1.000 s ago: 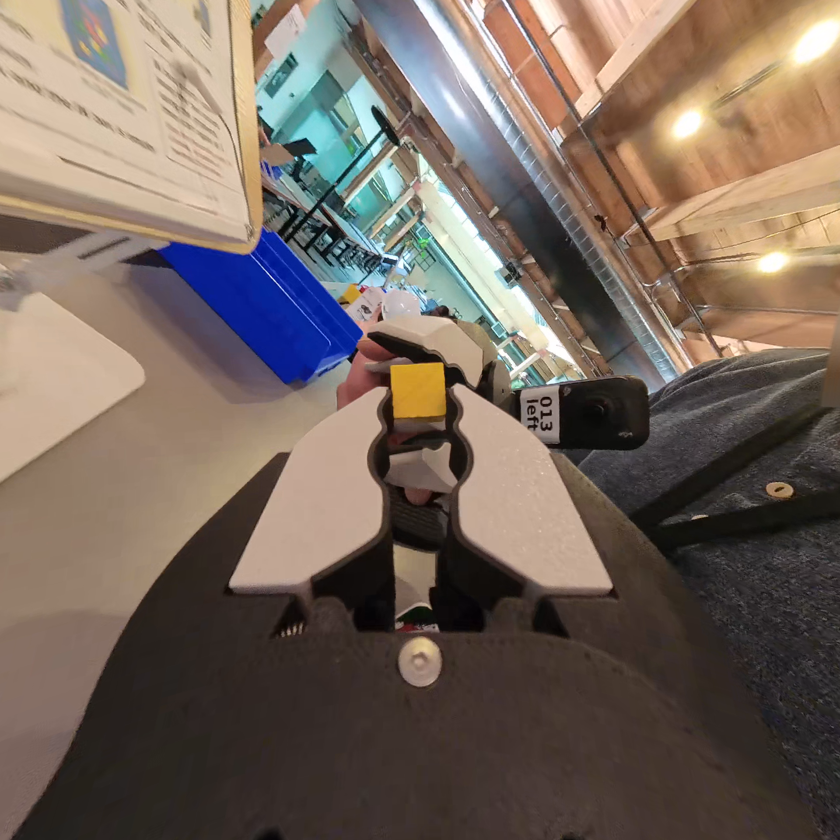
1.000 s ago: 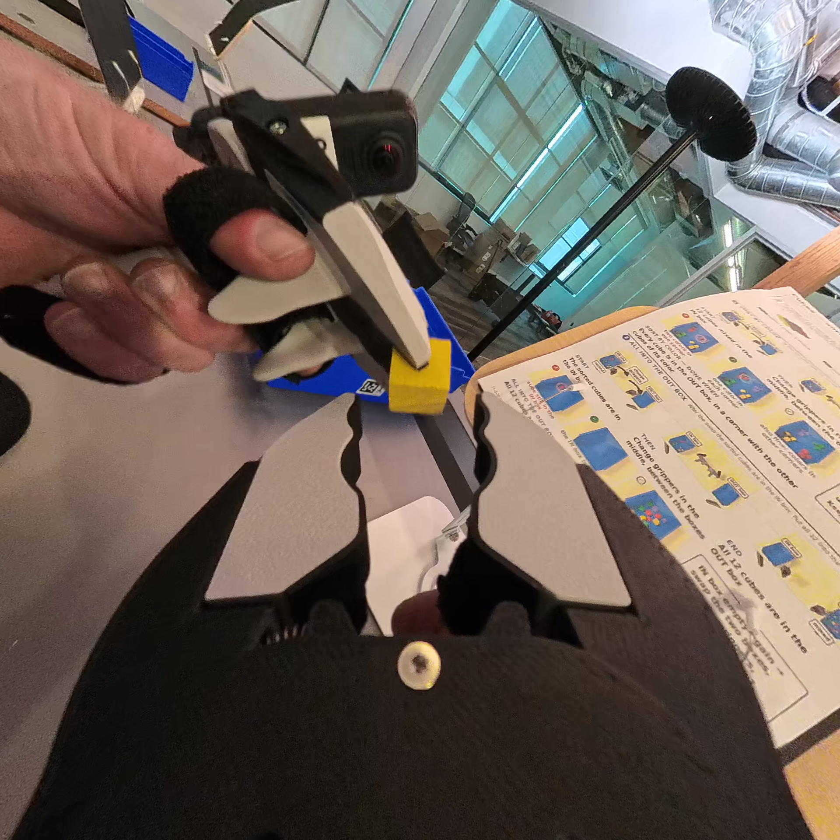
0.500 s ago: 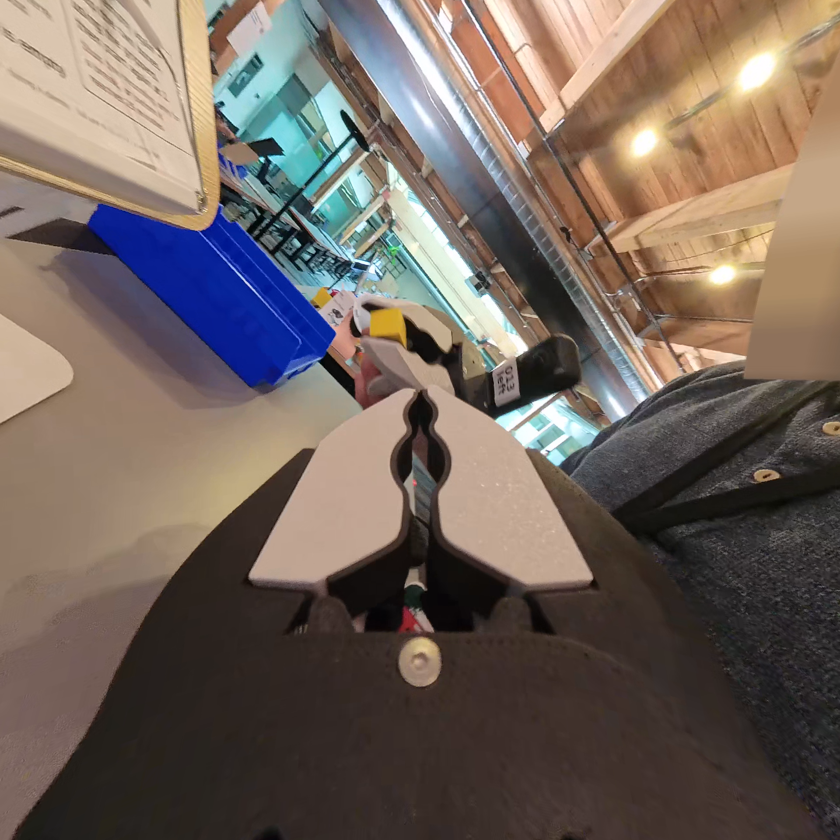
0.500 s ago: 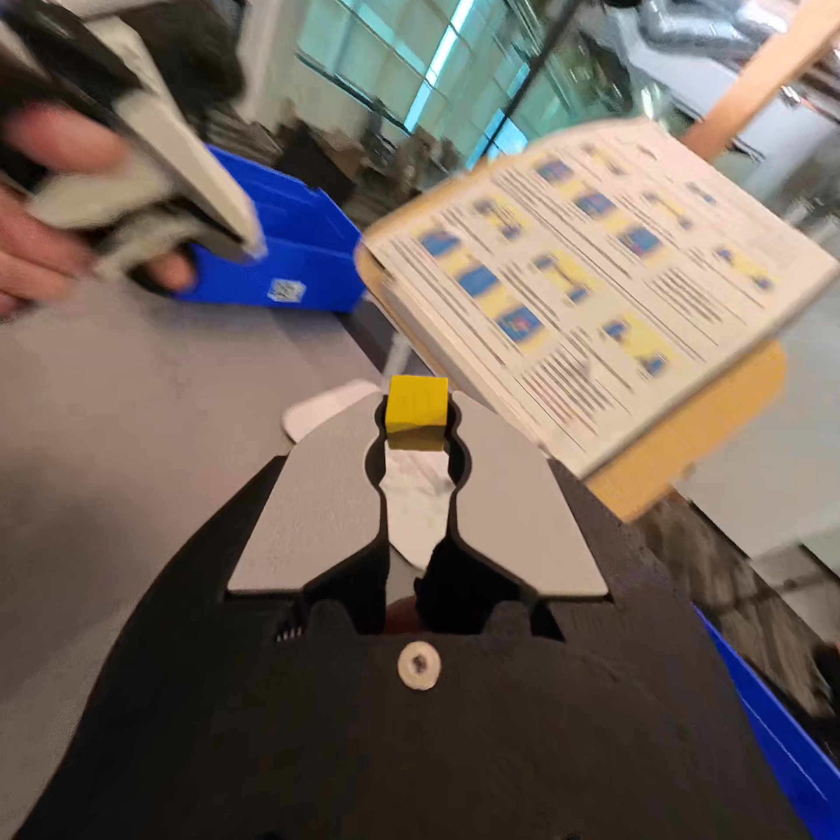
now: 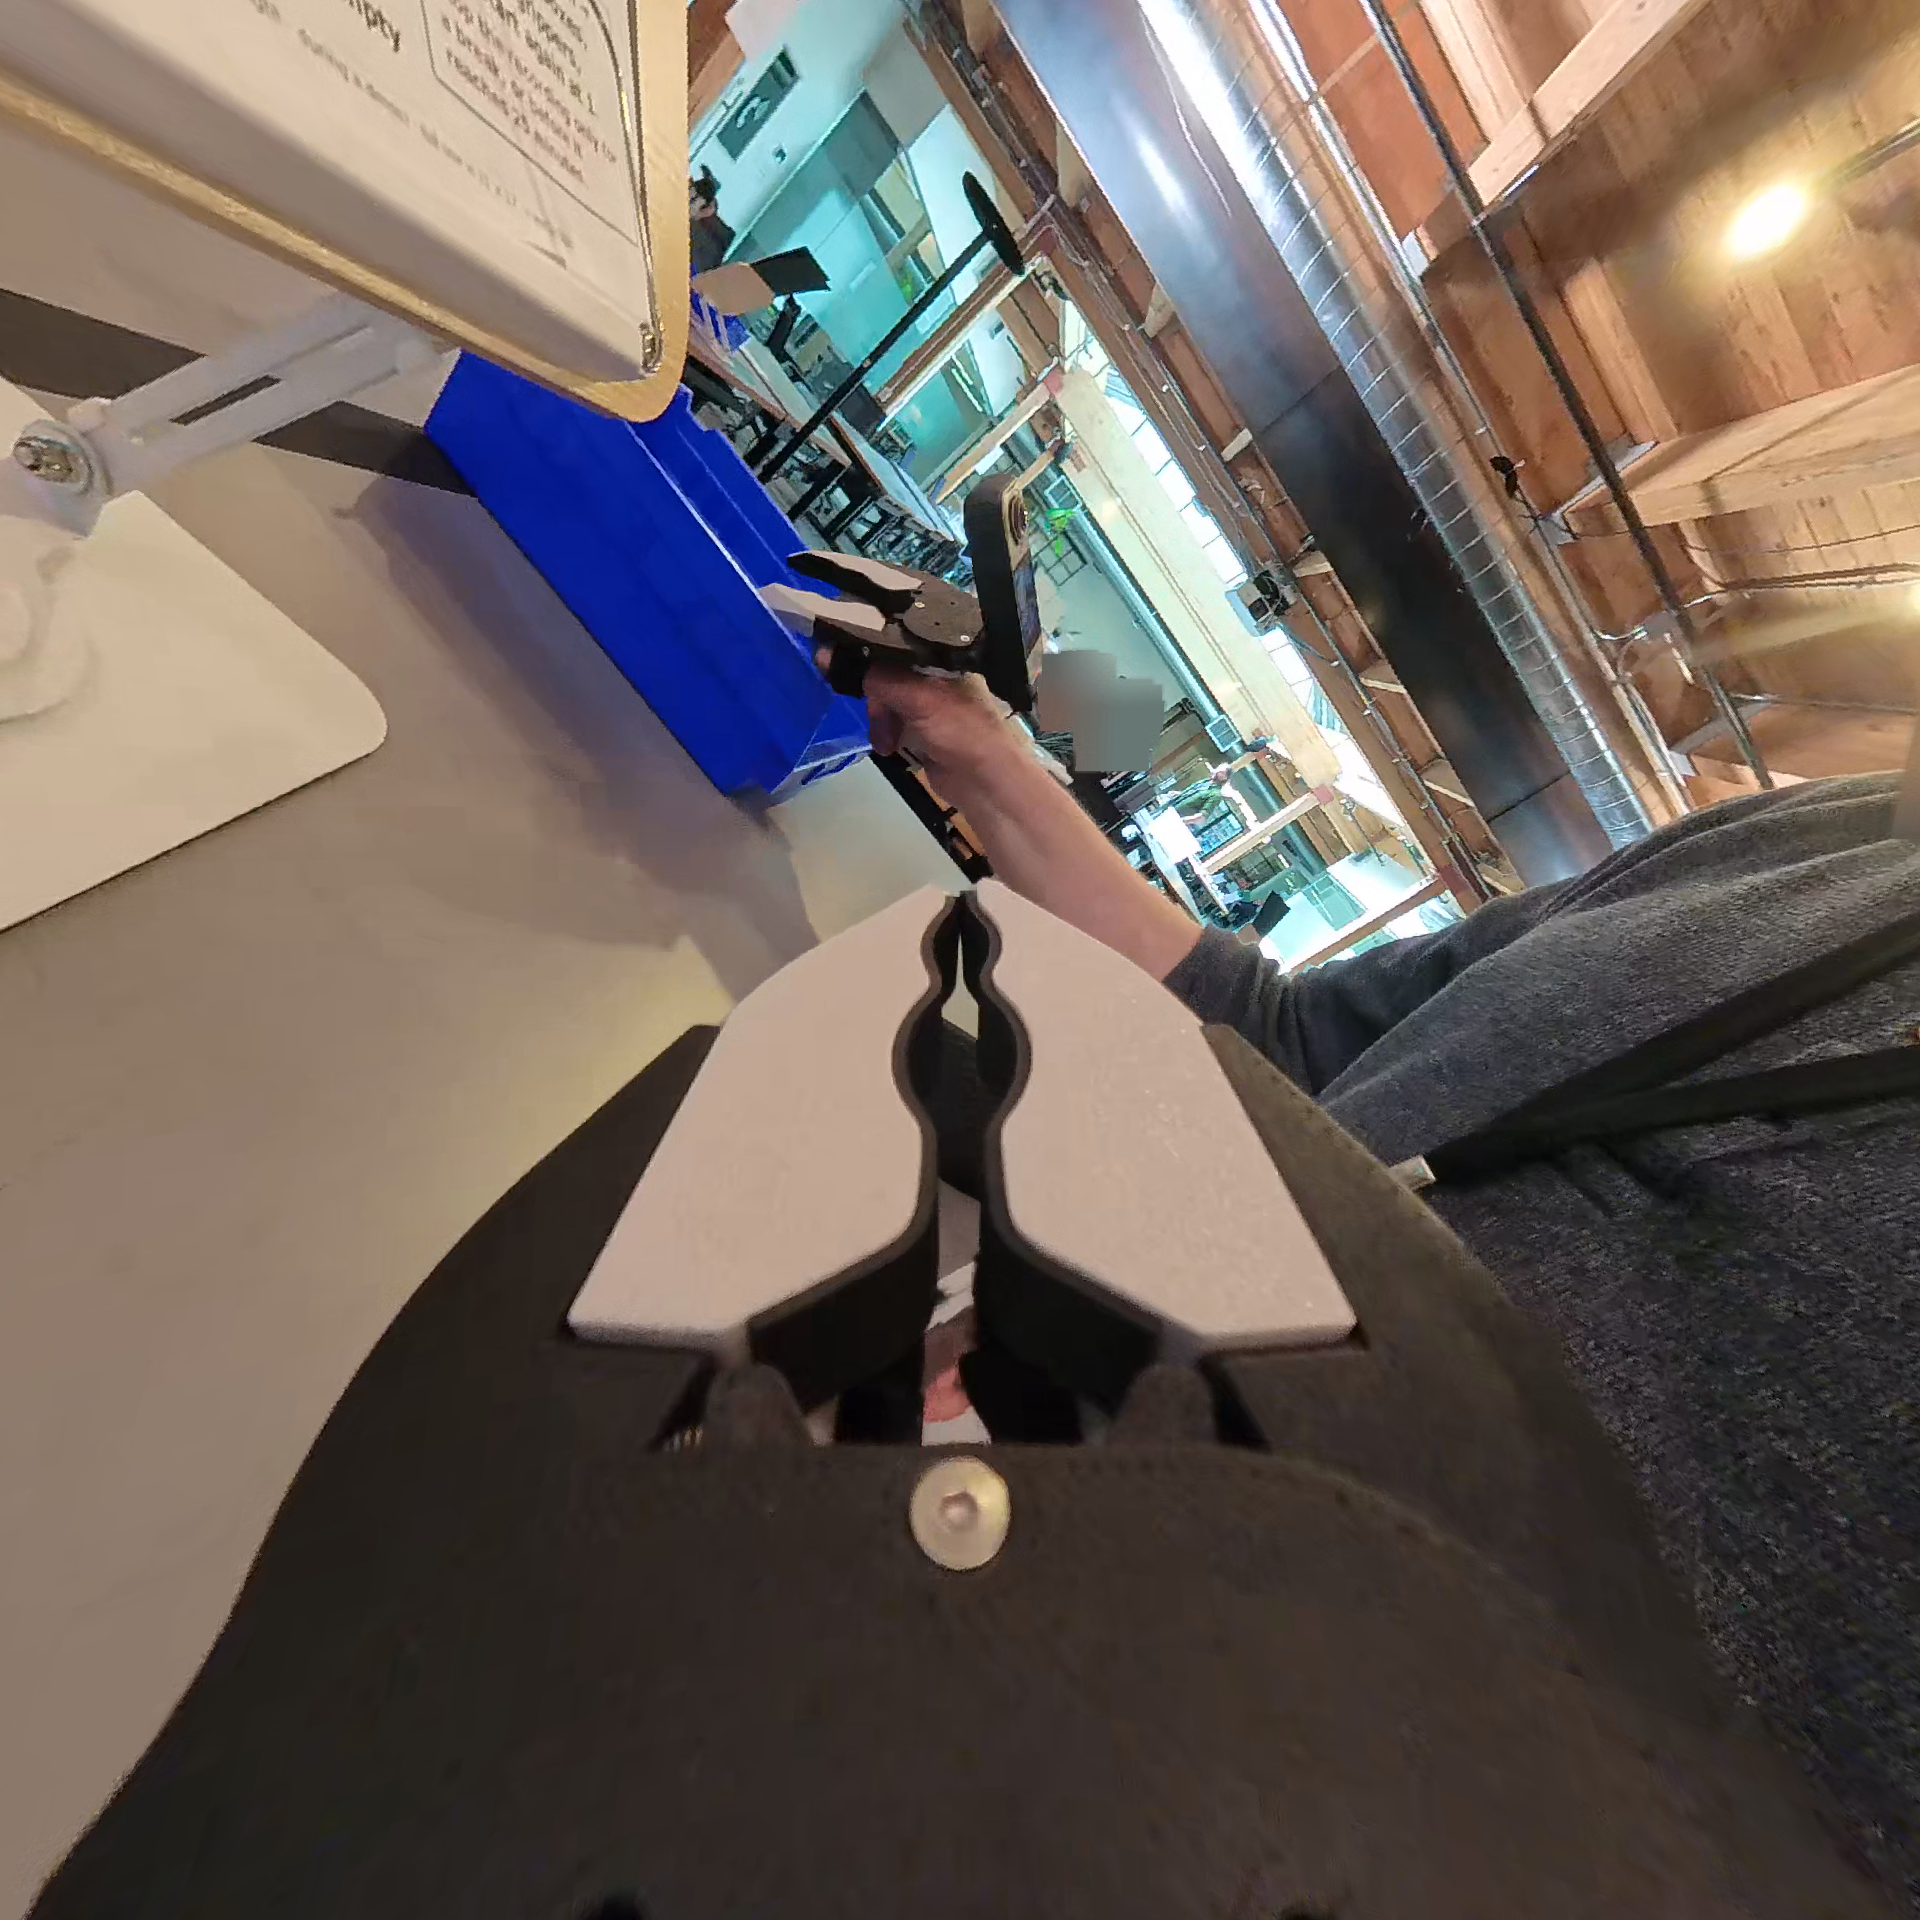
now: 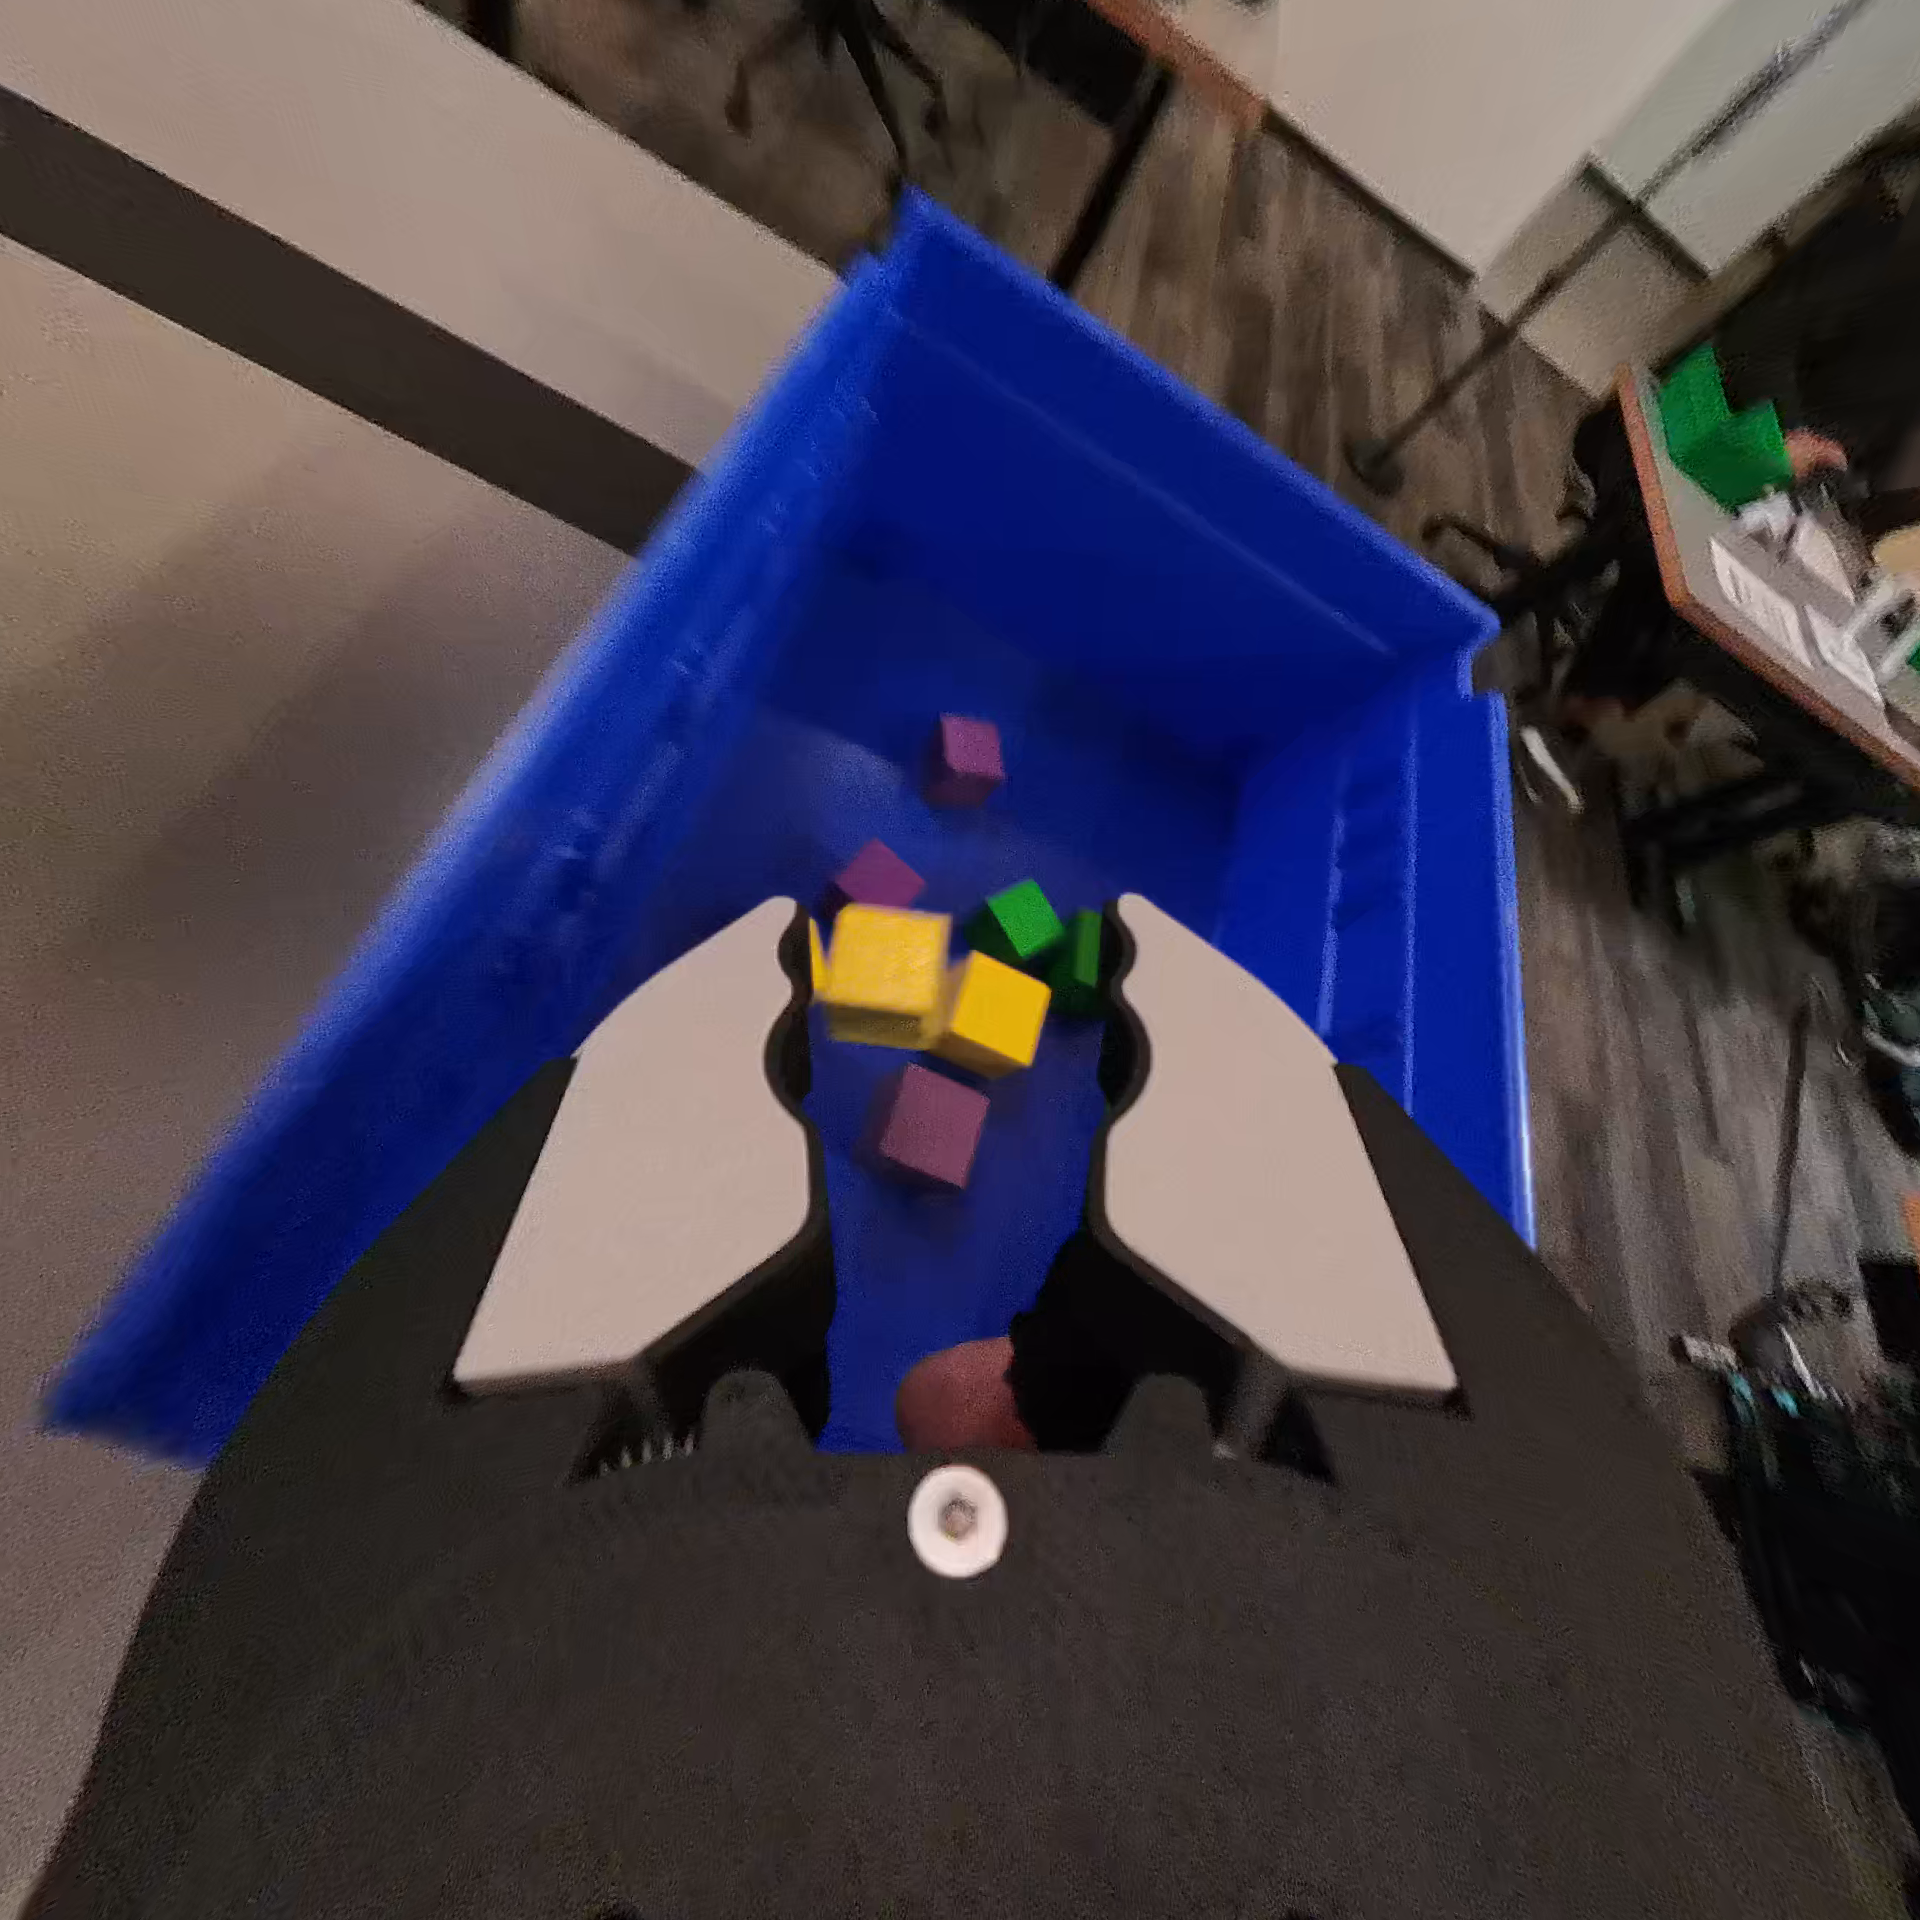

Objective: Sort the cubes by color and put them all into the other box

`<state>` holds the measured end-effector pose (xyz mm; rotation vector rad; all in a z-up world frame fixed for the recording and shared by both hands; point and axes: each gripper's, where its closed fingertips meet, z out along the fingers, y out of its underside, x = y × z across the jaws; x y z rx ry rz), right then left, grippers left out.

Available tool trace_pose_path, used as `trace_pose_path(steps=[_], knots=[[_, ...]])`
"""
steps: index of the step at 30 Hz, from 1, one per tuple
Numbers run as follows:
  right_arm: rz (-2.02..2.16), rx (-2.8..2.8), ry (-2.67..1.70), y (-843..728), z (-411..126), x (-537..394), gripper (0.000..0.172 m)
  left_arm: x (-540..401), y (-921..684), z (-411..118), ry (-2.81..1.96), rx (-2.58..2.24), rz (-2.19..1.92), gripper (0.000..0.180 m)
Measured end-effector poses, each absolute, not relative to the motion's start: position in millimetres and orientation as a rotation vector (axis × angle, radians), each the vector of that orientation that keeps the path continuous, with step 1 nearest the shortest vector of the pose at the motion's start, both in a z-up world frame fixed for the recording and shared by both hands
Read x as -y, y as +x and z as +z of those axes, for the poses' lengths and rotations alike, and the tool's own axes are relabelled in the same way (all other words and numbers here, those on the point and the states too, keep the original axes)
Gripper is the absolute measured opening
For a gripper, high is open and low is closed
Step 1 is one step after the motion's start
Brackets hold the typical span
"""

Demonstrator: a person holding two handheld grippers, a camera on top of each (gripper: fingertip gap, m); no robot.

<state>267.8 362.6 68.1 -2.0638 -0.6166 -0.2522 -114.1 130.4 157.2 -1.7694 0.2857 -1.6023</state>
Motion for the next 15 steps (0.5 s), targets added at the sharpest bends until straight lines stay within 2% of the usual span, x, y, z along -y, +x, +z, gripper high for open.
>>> trace_pose_path(steps=[3,7,11,15], knots=[[-0.289,0.549,-2.076,283,64,-363,0.044,-130,-122,151,-1.803,-0.269,-1.557,0.000],[-0.265,0.543,-1.936,262,93,-345,0.033,-136,-150,140,-1.867,-0.211,-1.434,0.000],[-0.240,0.627,-1.822,226,112,-319,0.028,-155,-220,137,-1.952,-0.189,-1.135,0.000],[-0.185,0.704,-1.754,191,122,-297,0.026,-180,-316,140,-2.109,-0.276,-0.645,0.011]])
